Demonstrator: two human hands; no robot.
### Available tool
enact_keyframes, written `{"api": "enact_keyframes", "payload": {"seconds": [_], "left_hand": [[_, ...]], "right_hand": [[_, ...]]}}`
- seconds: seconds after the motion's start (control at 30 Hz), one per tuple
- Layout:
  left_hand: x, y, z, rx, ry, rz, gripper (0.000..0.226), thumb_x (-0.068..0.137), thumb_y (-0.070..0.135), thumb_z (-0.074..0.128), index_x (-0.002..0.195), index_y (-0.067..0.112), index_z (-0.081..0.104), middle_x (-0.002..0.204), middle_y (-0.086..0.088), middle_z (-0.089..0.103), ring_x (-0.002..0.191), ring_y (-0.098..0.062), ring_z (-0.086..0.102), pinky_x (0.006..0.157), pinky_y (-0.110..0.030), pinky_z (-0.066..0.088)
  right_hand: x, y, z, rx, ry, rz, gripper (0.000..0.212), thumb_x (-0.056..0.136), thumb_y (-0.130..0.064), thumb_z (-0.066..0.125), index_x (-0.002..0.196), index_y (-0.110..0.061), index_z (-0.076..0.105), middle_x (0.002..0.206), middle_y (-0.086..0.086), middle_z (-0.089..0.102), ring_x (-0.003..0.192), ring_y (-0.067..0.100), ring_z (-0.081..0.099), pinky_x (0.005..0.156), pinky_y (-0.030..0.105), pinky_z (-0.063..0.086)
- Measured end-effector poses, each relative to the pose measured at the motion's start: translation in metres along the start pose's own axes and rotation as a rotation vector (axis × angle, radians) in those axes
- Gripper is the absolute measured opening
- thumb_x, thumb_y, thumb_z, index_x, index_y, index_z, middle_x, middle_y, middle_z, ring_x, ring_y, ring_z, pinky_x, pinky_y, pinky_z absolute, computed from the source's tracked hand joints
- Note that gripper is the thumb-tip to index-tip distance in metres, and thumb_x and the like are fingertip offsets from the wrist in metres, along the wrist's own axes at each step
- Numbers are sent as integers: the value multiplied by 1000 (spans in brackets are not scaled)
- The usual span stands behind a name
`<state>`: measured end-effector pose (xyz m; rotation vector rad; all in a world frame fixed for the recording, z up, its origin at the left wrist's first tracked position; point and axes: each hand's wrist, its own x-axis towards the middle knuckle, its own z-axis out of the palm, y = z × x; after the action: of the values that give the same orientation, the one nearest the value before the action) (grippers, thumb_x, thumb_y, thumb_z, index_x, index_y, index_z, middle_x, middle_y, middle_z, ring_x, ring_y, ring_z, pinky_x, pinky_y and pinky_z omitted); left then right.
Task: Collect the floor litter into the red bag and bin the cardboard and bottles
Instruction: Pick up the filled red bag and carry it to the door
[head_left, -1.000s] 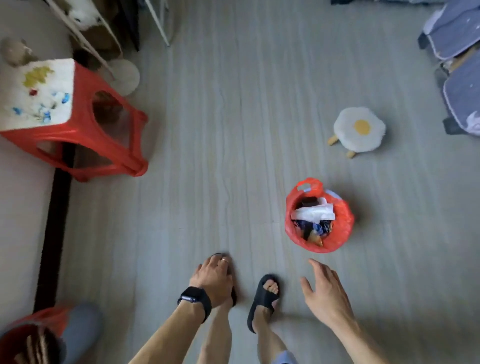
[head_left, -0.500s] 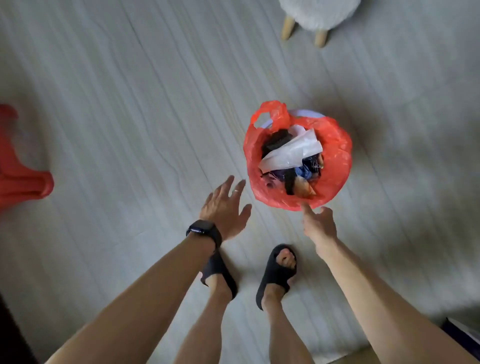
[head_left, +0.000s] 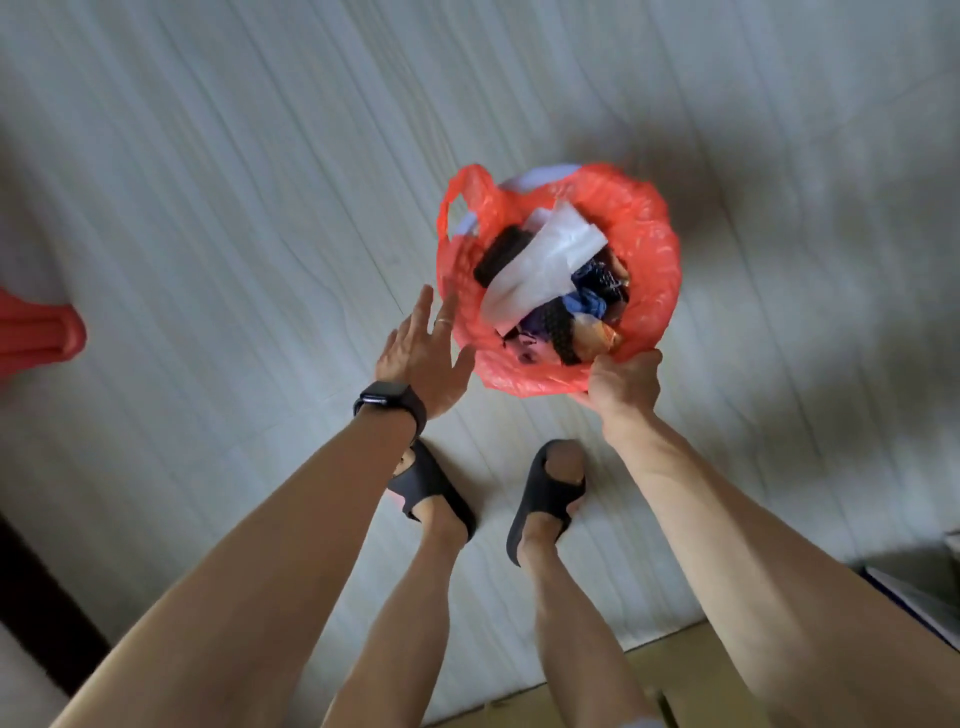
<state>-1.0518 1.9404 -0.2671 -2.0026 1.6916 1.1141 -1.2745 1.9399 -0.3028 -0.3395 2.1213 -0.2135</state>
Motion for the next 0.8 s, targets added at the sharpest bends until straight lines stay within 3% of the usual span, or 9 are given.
{"api": "enact_keyframes", "payload": {"seconds": [0.17,0.4,0.6,0.8], "left_hand": [[-74,-39,-76,-122,-19,-217,70,98,40,47,158,22,16,163,-3,20,146,-26,28,118,-41,29],[-222,-103,-245,-243,180,-410,64,94,36,51,153,21,31,153,-5,38,141,-26,34,115,-41,32],[-294,-138,-365,-300,377,-413,64,92,34,53,152,22,34,151,-5,41,138,-28,37,113,-42,32],[-300,-160,-469,-236,501,-367,63,93,36,53,152,23,35,150,-6,42,139,-28,36,115,-41,30]], "right_hand": [[-94,-54,-27,-175,-61,-95,42,91,-27,62,123,-17,37,116,20,61,88,42,70,78,53,61],[-289,-174,-59,-143,-199,-278,36,95,-25,66,121,-8,47,109,12,61,69,24,70,60,41,63],[-404,-271,-66,-69,-252,-503,26,92,-19,68,115,-9,59,107,11,66,77,20,71,53,29,59],[-466,-367,-53,13,-333,-639,6,93,-22,69,96,-20,64,95,5,71,79,23,72,59,33,58]]}}
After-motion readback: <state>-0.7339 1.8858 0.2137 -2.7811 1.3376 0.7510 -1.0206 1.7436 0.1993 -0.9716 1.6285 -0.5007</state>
